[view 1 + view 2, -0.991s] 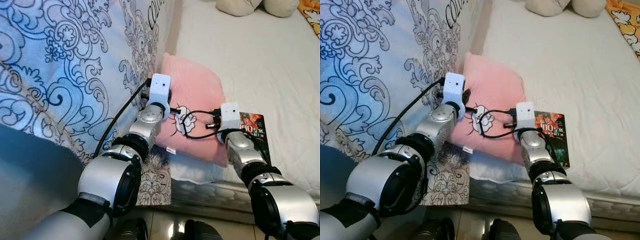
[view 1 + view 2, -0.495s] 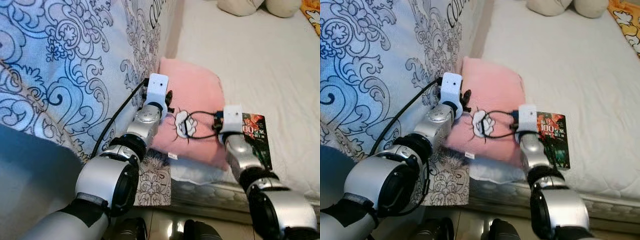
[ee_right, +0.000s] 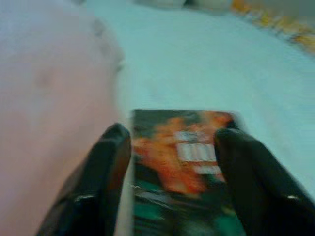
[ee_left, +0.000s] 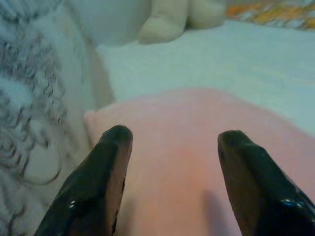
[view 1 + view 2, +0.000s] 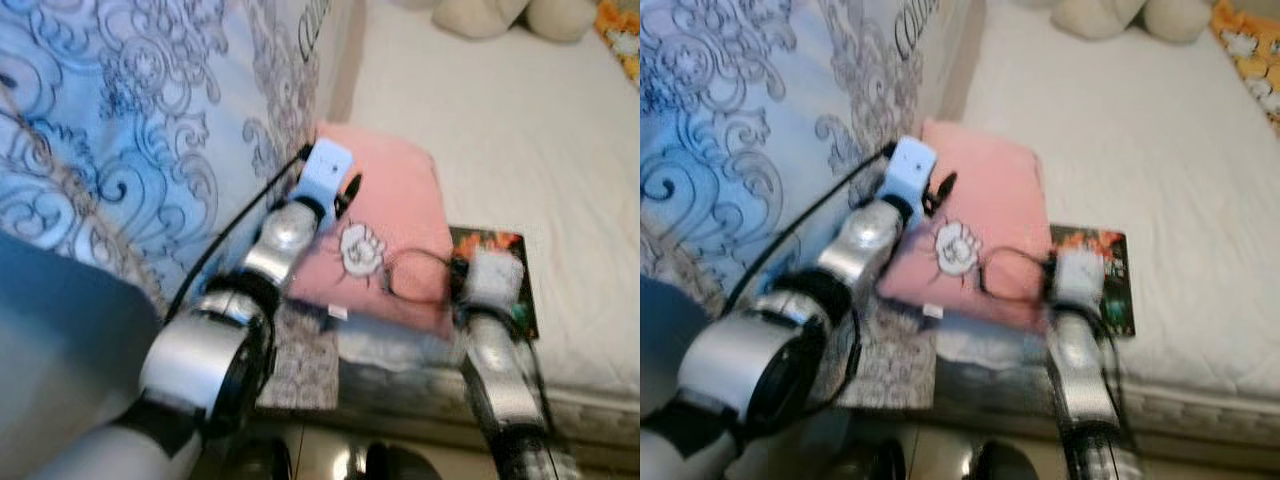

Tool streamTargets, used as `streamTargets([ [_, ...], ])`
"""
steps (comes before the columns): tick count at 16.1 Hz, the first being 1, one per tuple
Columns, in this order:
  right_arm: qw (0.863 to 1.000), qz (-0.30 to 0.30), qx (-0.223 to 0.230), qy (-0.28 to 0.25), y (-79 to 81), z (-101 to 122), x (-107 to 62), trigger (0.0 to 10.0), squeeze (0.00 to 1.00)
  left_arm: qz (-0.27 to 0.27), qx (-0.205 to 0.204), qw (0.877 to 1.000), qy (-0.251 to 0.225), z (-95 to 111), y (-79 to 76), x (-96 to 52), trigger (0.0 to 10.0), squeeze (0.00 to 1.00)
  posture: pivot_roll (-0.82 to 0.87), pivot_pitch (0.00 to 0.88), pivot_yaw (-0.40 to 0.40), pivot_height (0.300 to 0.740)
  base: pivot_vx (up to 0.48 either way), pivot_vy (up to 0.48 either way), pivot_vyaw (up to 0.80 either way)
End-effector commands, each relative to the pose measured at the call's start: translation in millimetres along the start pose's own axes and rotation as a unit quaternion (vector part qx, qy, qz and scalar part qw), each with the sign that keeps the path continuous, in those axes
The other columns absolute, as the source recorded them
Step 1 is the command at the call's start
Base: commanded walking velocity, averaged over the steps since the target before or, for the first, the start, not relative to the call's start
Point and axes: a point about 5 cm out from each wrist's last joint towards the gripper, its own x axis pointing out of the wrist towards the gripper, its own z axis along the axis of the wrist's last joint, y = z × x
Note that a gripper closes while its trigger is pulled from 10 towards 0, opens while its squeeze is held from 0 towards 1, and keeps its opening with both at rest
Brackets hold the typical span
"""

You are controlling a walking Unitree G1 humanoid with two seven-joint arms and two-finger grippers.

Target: Clean up the room

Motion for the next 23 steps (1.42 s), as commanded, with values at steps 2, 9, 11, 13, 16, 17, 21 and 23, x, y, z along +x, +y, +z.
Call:
streamTargets([
  [2, 0.999, -0.010, -0.005, -0.052, -14.7, 13.0, -19.1, 10.0, 1.00, 0.003, -0.007, 1.000, -0.014, -18.1, 23.0, -20.3, 10.0, 1.00, 0.02, 0.000, 0.023, 0.740, 0.000, 0.000, 0.00],
  [9, 0.998, 0.048, -0.049, -0.009, -27.4, -4.9, -60.1, 10.0, 1.00, 0.026, -0.103, 0.992, -0.069, -57.2, 0.9, -111.6, 10.0, 1.00, 0.05, 0.000, -0.017, 0.740, 0.000, 0.000, 0.00],
  [11, 0.998, 0.047, -0.031, -0.004, -19.1, -5.6, -51.9, 10.0, 0.00, 0.073, -0.089, 0.990, -0.077, -44.1, 9.3, -109.7, 10.0, 0.00, 0.05, 0.000, -0.012, 0.740, 0.000, -0.210, 0.00],
  [13, 0.999, 0.049, -0.018, 0.003, -16.5, -6.3, -48.4, 10.0, 0.00, 0.098, -0.091, 0.988, -0.071, -44.5, 15.6, -109.6, 10.0, 0.00, 0.05, 0.000, -0.008, 0.740, 0.122, -0.416, 0.00],
  [16, 0.999, 0.041, -0.009, 0.008, -15.6, -6.1, -41.5, 10.0, 0.00, 0.105, -0.113, 0.987, -0.053, -49.2, 12.7, -105.7, 10.0, 0.00, 0.03, 0.000, 0.000, 0.740, 0.251, -0.405, 0.00],
  [17, 0.999, 0.039, -0.005, 0.006, -16.6, -4.9, -39.0, 10.0, 0.00, 0.088, -0.102, 0.990, -0.051, -48.1, 7.3, -104.2, 10.0, 0.00, 0.03, 0.000, 0.006, 0.740, 0.251, -0.405, 0.00],
  [21, 0.999, 0.045, 0.001, -0.012, -16.9, -0.2, -35.8, 10.0, 1.00, 0.084, -0.109, 0.990, -0.025, -55.8, 4.0, -102.9, 10.0, 0.00, 0.02, 0.000, 0.018, 0.740, 0.260, -0.400, 0.00],
  [23, 0.999, 0.049, 0.000, -0.012, -20.1, -1.2, -38.5, 10.0, 1.00, 0.086, -0.109, 0.990, -0.006, -65.2, 4.3, -109.9, 10.0, 1.00, 0.01, 0.000, 0.024, 0.740, 0.270, -0.394, 0.00],
])
